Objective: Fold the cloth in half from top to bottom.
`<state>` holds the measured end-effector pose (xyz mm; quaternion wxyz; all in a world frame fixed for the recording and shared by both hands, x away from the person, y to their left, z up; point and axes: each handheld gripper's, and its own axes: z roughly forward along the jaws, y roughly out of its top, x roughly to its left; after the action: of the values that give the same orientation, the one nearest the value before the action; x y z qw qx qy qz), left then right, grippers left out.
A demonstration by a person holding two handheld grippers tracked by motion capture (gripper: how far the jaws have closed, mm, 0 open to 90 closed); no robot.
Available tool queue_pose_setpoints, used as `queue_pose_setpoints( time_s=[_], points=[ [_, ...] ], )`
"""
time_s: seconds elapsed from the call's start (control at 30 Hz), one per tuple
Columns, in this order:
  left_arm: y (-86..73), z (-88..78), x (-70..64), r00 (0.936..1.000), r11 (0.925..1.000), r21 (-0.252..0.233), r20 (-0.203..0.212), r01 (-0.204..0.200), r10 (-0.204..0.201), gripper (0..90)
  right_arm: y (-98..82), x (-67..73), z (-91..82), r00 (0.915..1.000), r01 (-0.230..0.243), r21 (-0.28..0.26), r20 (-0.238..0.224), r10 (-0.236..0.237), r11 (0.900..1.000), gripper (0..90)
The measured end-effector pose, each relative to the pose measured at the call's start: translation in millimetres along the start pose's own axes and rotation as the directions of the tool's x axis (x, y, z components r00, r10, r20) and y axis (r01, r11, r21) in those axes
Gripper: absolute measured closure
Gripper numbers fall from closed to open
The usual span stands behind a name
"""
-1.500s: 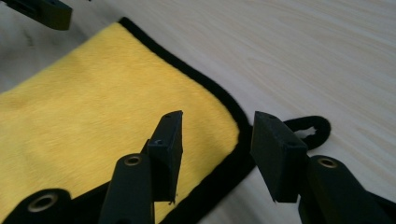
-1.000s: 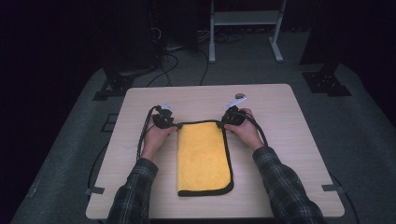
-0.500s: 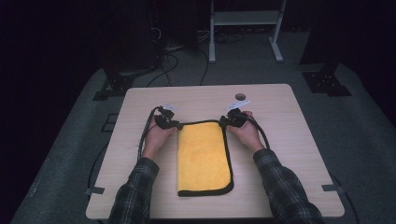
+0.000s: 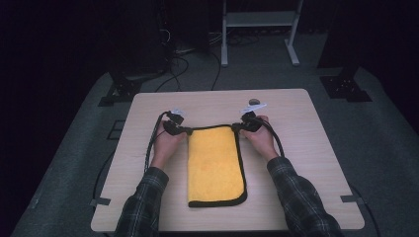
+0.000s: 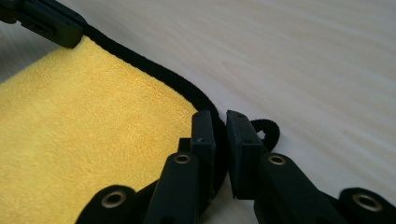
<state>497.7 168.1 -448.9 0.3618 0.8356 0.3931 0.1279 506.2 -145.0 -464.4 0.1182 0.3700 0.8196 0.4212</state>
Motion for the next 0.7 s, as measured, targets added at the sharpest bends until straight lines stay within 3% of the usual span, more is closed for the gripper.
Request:
queue_pose_setpoints(
  time_s=[0.17,0.33,0.53,0.7],
  points=[
    [17.4,-19.0,0.9,0.9988,0.9981,-0.051,-0.035,-0.035,0.033,84.5,21.9,1.3,-11.0,0.9994,0.032,-0.038,0.017,-0.031,0.999,81.2],
    [27.7,-37.7,-1.4,0.9982,0.9943,-0.092,-0.033,-0.053,0.051,84.4,39.0,5.1,-24.8,0.9987,0.049,-0.092,0.013,-0.048,0.995,81.2],
    [13.9,-48.8,-10.6,0.9978,0.9918,-0.113,0.021,-0.06,0.063,84.4,27.7,14.9,-38.1,0.9971,0.058,-0.116,-0.042,-0.063,0.992,81.1],
    [-1.0,-56.7,-15.9,0.996,0.9907,-0.131,0.077,-0.035,0.045,84.4,12.4,21.4,-46.8,0.9938,0.061,-0.125,-0.084,-0.072,0.99,81.1]
  ],
)
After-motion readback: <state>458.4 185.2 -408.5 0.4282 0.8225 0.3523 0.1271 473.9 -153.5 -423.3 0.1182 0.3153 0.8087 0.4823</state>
